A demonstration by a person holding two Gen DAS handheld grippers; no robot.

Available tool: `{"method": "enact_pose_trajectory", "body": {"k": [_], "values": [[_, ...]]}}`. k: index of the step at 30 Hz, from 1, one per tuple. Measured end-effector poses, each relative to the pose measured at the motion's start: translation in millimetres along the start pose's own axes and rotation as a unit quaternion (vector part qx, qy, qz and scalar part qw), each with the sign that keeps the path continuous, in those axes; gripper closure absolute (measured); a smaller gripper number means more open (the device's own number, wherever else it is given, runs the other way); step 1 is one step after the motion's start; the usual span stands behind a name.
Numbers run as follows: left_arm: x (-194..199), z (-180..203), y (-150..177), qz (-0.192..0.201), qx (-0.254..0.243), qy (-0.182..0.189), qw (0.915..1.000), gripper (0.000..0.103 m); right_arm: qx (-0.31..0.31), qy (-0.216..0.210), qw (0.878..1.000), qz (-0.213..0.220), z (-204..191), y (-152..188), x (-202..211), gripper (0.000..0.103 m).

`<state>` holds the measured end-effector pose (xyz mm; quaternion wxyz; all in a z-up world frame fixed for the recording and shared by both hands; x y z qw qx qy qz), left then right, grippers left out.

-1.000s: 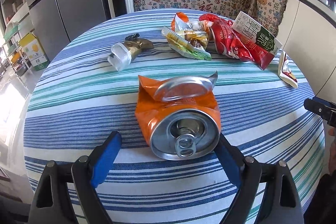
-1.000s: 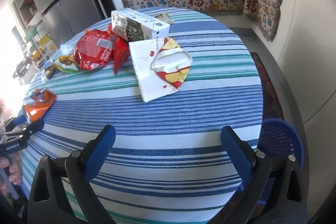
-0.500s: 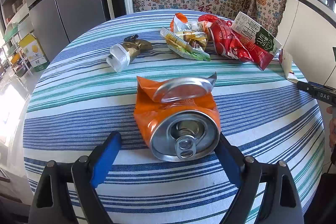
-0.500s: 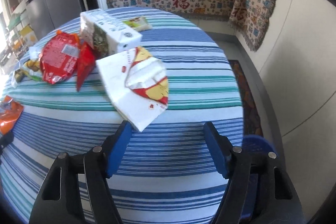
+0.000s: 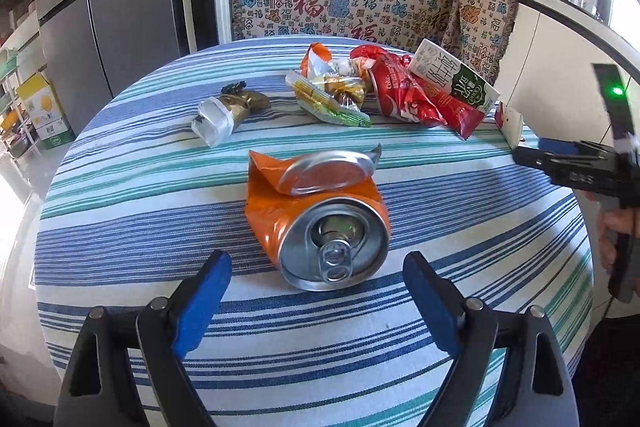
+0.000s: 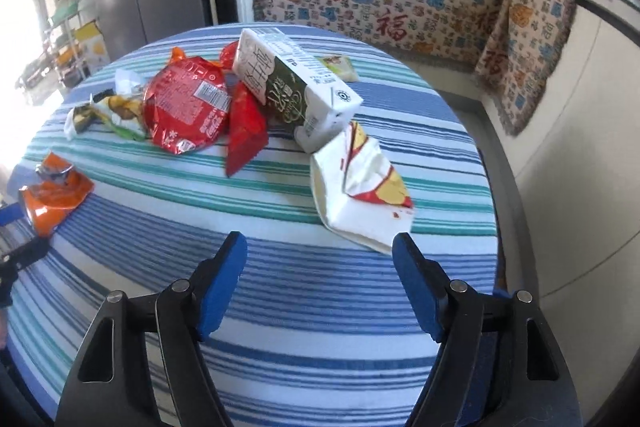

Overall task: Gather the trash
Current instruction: 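Grasp the crushed orange can with the left tool while the right grasps the white-red paper packet, then carry can and packet over the blue basket and open both tools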

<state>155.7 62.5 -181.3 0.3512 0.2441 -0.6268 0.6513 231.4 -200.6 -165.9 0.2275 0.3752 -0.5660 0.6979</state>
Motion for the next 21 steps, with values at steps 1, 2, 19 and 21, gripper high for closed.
{"method": "enact_pose_trajectory", "body": {"k": [1,2,19,21], "values": [[-0.6,1.4,-1.4,0.000,0.000,-0.001,1.0000,0.013,-0.003,0.003,1.000,-0.002,-2.4,-4.5,-7.2,0.026],[-1.9,2.7,-3.4,-0.002,0.000,-0.003,1.0000,0.013,-0.005,0.007,1.000,-0.004,-3.2,-8.2,-13.2,0.026],[-3.6,1.0,-7.2,0.001,0.018,-0.006,0.9998,0.041,-0.072,-0.038,0.996,0.036,37.9,-5.8,22.6,0.098],[0.7,8.4,-8.4,0.005,0.014,0.001,0.9999,0.042,-0.082,-0.051,0.994,0.041,42.9,1.5,34.9,0.098]]}}
Point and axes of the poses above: each gripper's, at about its wrist camera, not at the fingertips, and x roughly against the way its jaws point, z to its right, y to its underside, the point moved 2 cm from there along -x, roughly the way its jaws point, and after that the axes turned 2 degrees about y, right-handed, at the moved point
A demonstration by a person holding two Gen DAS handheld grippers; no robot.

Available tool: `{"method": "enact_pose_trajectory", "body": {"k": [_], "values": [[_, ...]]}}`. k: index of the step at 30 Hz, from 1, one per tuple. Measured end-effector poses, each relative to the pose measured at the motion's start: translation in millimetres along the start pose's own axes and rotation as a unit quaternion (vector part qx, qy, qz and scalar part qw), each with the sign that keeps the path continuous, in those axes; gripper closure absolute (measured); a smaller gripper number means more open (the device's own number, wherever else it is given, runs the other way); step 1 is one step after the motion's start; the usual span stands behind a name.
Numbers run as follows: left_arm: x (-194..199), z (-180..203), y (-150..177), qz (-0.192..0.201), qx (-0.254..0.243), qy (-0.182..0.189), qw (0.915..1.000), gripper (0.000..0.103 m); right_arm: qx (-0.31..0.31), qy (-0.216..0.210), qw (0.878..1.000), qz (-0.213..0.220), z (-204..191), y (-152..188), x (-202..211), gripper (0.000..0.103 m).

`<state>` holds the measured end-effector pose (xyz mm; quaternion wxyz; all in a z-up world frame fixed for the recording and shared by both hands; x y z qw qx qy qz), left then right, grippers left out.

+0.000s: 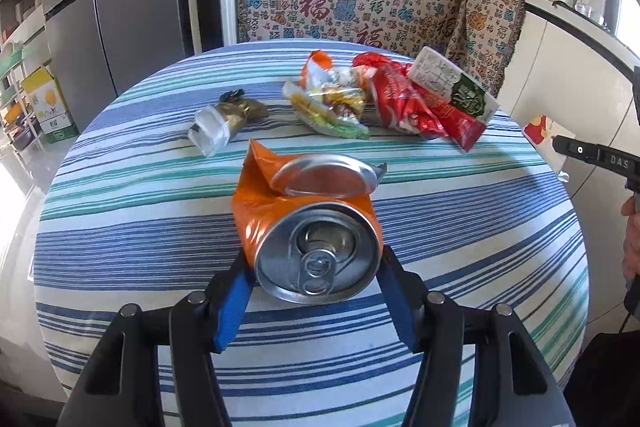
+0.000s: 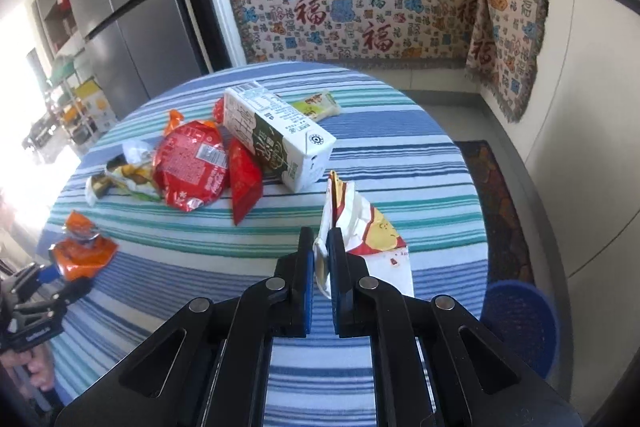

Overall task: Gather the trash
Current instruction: 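Carry can and packet over the blue basket and open both tools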

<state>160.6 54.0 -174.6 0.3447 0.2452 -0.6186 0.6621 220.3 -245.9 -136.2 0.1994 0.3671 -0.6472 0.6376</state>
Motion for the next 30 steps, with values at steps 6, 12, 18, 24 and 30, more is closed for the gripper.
{"method": "enact_pose_trajectory", "body": {"k": [6,12,18,24,30], "values": [[5.1,21.8,-4.9,0.009,-0.013,0.018,0.9997,0.042,-0.016,-0.026,1.000,0.004,8.9,7.8,24.5,0.097],[8.8,41.2,-6.8,0.012,-0.025,0.032,0.9991,0.042,-0.017,-0.041,0.999,0.014,7.3,13.2,40.4,0.097],[8.6,72.8,-14.2,0.015,-0.044,0.054,0.9975,0.042,-0.022,-0.043,0.999,0.015,13.7,16.6,46.2,0.097],[6.1,131.4,-28.9,0.016,-0.085,0.101,0.9911,0.042,-0.060,-0.042,0.997,0.020,53.2,19.5,64.3,0.097],[-6.0,216.3,-45.5,0.010,-0.132,0.165,0.9773,0.042,-0.105,-0.013,0.994,0.011,121.2,29.2,84.5,0.097]]}}
Point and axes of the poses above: each gripper's, at about its wrist camera, not at the fingertips, and x roughly against the way its jaws point, z to its right, y to its underside, the point moved 2 cm from there along -x, roughly the way its jaws point, and after that the axes turned 2 degrees about y, right-handed, at the moved point
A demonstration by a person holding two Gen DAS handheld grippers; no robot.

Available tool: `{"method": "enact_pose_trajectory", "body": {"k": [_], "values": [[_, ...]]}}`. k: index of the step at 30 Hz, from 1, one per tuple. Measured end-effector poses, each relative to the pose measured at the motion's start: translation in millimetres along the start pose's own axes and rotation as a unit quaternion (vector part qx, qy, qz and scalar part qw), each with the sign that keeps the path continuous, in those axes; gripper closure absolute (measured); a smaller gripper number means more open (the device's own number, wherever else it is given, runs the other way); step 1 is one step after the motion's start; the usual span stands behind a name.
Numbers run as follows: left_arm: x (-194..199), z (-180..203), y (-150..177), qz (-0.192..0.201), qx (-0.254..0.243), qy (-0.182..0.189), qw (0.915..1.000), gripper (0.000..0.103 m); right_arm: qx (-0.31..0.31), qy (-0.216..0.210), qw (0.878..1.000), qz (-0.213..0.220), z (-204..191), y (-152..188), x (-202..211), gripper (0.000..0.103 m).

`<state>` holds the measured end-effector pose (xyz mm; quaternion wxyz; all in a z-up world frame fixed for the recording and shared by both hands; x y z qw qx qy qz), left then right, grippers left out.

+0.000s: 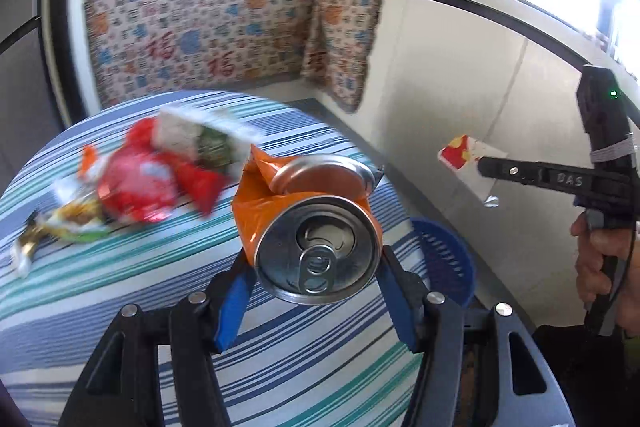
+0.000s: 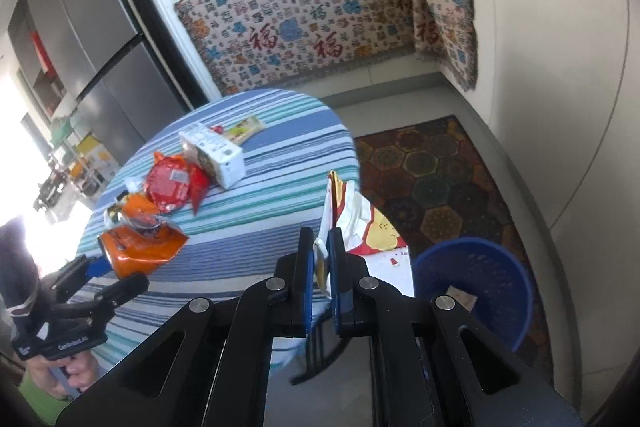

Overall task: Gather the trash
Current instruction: 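Carry can and packet over the blue basket and open both tools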

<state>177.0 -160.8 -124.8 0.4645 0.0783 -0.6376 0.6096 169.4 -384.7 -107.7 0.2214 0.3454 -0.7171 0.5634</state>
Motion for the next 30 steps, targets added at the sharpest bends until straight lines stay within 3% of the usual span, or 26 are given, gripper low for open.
{"method": "enact_pose_trajectory", "body": {"k": [7,14,17,20,26,30], "values": [[-54.8,77.7,-27.3,-0.018,-0.040,0.062,0.9971,0.042,-0.089,0.015,0.996,-0.026,87.5,-0.7,2.9,0.097],[-125.4,136.7,-28.8,-0.058,-0.056,0.076,0.9938,0.042,-0.153,0.029,0.987,-0.046,150.0,2.1,-7.5,0.097],[-152.3,150.4,-26.2,-0.074,-0.060,0.076,0.9925,0.045,-0.158,0.041,0.985,-0.051,163.3,6.6,-15.0,0.097],[-176.3,160.8,-21.3,-0.098,-0.064,0.081,0.9898,0.070,-0.169,0.046,0.983,-0.062,178.6,12.7,-23.5,0.097],[-226.4,166.7,-5.6,-0.140,-0.065,0.079,0.9848,0.071,-0.198,0.044,0.976,-0.081,201.8,19.7,-36.1,0.096],[-238.4,159.8,-3.5,-0.148,-0.065,0.076,0.9840,0.071,-0.205,0.040,0.974,-0.091,206.0,22.1,-40.2,0.095]]}}
Point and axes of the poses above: each gripper's, at about its wrist camera, not at the fingertips, and x roughly against the way its jaws point, z to its right, y to its underside, the point moved 2 cm from there along -x, roughly the way its jaws point, and after that the axes turned 2 degrees about y, right-handed, at the moved point
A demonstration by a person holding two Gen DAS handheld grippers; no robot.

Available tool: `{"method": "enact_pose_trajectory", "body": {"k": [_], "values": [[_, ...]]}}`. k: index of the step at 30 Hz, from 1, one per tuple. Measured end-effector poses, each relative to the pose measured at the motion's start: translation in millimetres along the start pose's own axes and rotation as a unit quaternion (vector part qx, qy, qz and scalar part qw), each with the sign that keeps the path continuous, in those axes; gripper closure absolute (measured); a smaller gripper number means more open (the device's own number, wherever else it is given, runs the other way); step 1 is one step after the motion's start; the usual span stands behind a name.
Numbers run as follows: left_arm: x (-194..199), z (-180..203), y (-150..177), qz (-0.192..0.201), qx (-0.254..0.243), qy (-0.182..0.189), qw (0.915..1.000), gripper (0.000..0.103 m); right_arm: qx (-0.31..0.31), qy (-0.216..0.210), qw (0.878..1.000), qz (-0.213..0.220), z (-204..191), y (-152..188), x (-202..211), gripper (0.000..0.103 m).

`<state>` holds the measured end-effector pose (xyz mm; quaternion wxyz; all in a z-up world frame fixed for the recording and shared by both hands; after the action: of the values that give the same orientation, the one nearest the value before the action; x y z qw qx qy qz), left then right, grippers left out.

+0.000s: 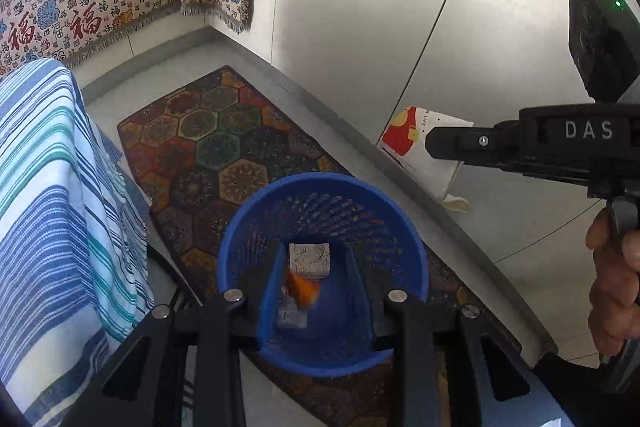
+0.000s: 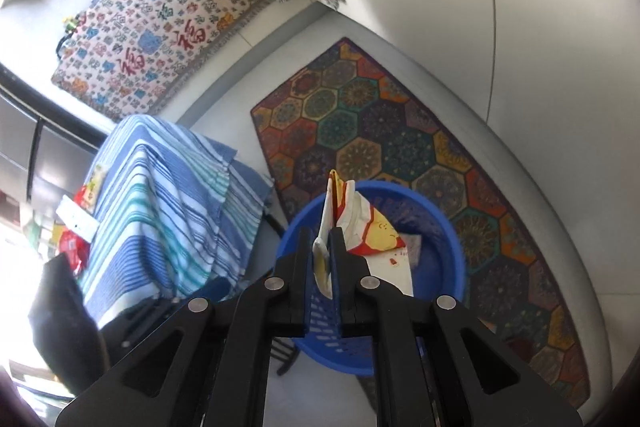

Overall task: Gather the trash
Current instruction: 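Carry can and packet over the blue basket and open both tools, then return both open tools over the table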

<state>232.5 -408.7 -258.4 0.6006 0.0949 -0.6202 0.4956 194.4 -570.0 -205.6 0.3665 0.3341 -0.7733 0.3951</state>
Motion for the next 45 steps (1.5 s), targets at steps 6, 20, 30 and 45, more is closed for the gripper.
{"method": "enact_pose_trajectory", "body": {"k": [6,20,30,45], "values": [[23.7,1.7,6.5,0.018,0.000,-0.001,0.9998,0.065,0.002,-0.006,1.000,-0.007,-1.4,0.3,-2.8,0.050],[127.6,-13.5,38.9,0.076,0.009,-0.028,0.9967,0.049,0.103,0.069,0.988,0.090,-53.7,8.0,42.2,0.017],[201.9,-113.8,118.3,0.068,0.054,-0.120,0.9889,0.049,0.239,0.070,0.958,0.139,-156.3,49.9,41.3,0.006],[279.5,-267.6,218.9,0.072,0.171,-0.201,0.9620,0.049,0.362,-0.031,0.931,0.048,-306.3,162.0,-24.8,0.006]]}}
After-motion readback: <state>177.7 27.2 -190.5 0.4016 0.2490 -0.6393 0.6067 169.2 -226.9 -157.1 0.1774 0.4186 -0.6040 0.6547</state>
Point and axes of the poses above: each gripper's, at about its wrist camera, not at the fingertips, and x roughly against the way its jaws point, z to its right, y to its underside, the point moved 2 cm from there along -x, roughly the way its jaws point, and after that the axes turned 2 degrees about y, right-handed, at the moved point
